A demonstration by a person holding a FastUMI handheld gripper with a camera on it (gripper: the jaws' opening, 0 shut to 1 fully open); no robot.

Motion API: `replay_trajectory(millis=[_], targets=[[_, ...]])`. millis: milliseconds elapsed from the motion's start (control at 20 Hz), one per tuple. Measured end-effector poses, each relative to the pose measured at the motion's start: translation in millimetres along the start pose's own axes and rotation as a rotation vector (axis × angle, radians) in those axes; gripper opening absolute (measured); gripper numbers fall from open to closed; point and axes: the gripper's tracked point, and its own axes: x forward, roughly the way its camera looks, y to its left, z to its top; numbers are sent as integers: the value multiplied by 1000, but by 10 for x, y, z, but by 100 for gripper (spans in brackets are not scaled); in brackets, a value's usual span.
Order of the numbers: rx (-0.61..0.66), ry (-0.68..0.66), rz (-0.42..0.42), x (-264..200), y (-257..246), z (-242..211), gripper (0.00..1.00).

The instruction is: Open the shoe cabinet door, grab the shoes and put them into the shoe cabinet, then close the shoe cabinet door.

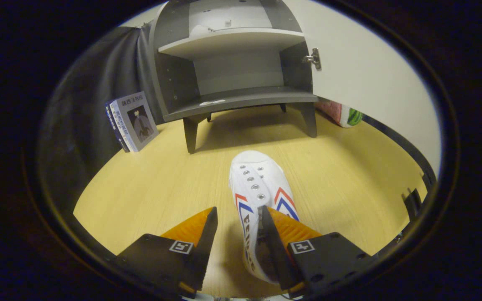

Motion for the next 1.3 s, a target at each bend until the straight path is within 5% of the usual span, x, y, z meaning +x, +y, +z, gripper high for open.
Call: replay_trajectory(millis=[350,800,1300], targets=[[-13,-8,-21,152,-24,40,59],[-27,-9,13,149,-33,37,4],[-53,-40,52,-26,32,317,2]])
